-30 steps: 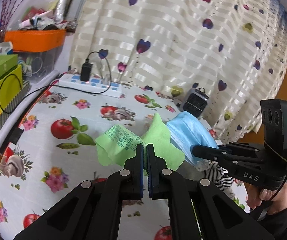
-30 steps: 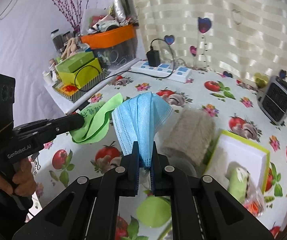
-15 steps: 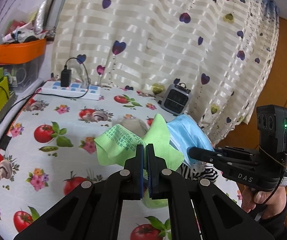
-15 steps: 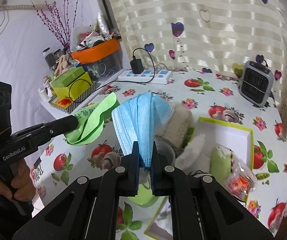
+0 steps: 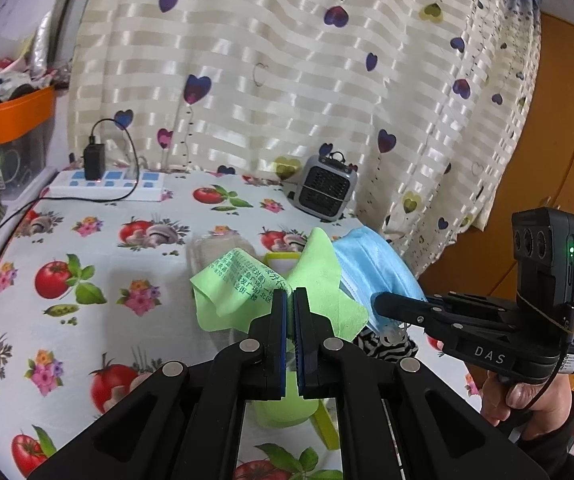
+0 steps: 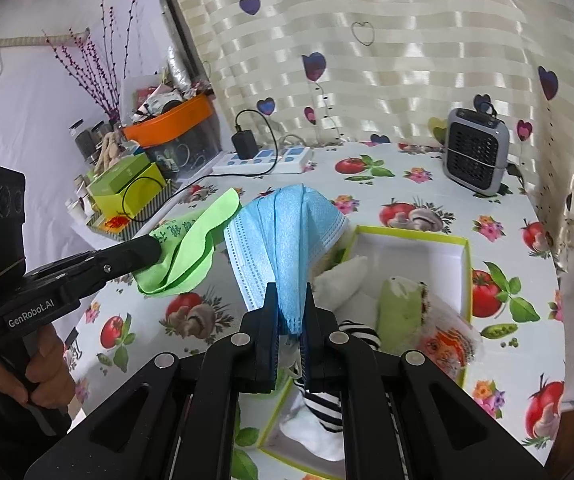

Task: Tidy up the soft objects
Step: 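Carry the green cloth with the left gripper while the right gripper carries the mask toward the box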

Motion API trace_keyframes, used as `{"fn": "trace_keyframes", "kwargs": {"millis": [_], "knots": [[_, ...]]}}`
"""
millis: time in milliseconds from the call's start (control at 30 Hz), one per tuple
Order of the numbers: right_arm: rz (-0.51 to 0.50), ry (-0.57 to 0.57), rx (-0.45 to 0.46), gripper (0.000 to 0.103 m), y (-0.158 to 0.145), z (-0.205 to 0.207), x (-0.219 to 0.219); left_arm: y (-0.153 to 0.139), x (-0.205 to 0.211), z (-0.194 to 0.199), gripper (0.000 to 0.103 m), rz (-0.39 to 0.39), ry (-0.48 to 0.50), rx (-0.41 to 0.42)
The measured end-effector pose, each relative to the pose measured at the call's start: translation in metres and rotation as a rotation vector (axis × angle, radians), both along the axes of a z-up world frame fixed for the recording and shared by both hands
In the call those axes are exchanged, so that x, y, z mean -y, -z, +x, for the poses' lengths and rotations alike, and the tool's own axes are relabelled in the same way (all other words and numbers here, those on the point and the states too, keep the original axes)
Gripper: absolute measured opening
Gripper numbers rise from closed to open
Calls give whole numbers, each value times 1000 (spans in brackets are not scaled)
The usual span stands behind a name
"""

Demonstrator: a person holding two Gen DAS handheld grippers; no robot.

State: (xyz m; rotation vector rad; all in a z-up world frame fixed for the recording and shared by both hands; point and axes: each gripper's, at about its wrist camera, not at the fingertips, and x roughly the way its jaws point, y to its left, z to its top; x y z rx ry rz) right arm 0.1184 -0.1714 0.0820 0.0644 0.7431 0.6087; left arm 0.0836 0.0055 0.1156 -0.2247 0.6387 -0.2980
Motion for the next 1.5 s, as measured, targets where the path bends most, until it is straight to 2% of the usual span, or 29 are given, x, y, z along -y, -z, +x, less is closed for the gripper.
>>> {"fn": "trace_keyframes", "kwargs": {"millis": [667,1500], "knots": [[34,104,-29,9,11,15,49,12,47,34,4,48,87,-38],[48,170,-64,9,25,34,81,19,90,66,4,120,134,-40]]}}
